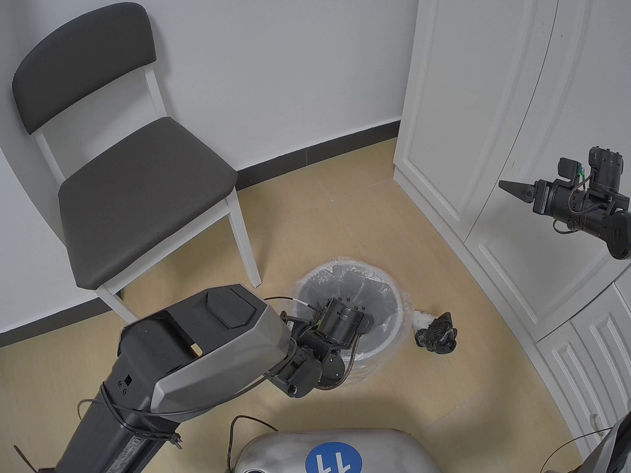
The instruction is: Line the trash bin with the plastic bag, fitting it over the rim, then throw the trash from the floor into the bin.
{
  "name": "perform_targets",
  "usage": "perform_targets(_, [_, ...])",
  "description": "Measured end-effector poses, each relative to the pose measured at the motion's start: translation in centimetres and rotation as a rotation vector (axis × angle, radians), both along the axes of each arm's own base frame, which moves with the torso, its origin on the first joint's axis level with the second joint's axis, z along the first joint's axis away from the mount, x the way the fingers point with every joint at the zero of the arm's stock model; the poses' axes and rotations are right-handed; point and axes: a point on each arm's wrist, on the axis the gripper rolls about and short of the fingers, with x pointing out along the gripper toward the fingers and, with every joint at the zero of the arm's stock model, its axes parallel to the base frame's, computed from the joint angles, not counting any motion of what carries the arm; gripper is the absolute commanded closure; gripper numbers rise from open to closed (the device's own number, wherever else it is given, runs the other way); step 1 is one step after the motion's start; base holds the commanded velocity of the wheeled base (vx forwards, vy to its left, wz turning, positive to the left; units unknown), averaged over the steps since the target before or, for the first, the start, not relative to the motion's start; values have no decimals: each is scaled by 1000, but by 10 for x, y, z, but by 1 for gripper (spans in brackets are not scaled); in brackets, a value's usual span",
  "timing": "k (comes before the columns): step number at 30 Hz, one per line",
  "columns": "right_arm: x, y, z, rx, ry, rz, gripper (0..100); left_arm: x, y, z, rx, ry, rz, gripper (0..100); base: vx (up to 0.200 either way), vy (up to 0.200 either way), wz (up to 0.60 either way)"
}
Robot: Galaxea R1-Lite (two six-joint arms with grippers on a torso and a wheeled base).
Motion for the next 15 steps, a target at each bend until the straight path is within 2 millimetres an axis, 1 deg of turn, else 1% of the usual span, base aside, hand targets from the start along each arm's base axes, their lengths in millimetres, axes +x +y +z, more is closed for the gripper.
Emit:
perform_targets(3, [3, 1, -4, 1, 14, 1, 0, -4, 2, 4, -2, 0, -2, 0, 0, 0, 0])
perform_targets(6, [9, 4, -11, 3, 36, 7, 0, -10, 5, 15, -22, -18, -5, 0, 0, 0, 0])
perform_targets(12, [20, 22, -31, 7, 106, 47, 0, -23, 13, 40, -80, -78, -14, 0, 0, 0, 0])
perform_targets(15, [24, 30, -45, -2, 185, 27, 0, -34, 19, 51, -105, -103, -24, 0, 0, 0, 0])
